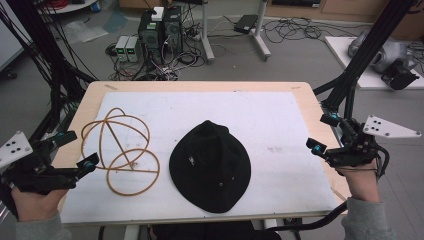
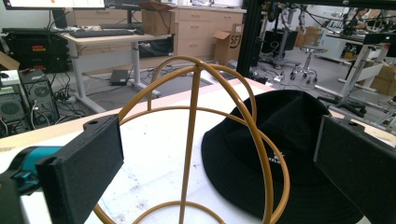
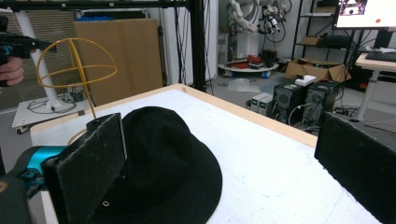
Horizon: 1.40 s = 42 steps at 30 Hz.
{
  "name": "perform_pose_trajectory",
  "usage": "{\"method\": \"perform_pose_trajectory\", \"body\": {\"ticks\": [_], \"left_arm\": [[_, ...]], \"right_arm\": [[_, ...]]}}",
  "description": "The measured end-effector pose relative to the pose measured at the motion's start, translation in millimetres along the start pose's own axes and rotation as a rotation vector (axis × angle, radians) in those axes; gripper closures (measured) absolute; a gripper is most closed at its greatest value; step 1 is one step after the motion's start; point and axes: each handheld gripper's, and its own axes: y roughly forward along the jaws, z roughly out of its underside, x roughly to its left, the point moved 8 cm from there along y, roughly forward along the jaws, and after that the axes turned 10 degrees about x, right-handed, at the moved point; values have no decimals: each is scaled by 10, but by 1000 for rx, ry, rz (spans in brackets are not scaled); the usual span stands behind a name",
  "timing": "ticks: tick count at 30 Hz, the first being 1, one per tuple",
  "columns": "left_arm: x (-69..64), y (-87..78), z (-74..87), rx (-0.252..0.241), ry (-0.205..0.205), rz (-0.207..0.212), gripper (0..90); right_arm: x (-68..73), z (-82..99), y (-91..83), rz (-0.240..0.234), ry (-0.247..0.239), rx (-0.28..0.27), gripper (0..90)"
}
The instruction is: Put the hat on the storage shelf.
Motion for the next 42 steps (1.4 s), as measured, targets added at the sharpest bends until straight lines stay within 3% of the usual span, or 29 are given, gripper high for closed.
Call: {"method": "perform_pose_trajectory", "body": {"ticks": [11,25,31,37,42], "left_arm": [[-16,-5,1,3,5,-1,17],[-35,1,18,10,-3,8,17],[-42,-27,37,8,-5,-1,17],[-57,-99,39,-17,-23,18,17],[-80,-89,46,-11,-17,16,17]], "right_arm": [[-10,2,-1,4,1,1,11],[48,-22,116,-23,-16,17,12],[74,-32,241,-40,-34,28,11],[191,-71,397,-75,-52,49,11],[308,-80,603,-105,-83,78,11]]}}
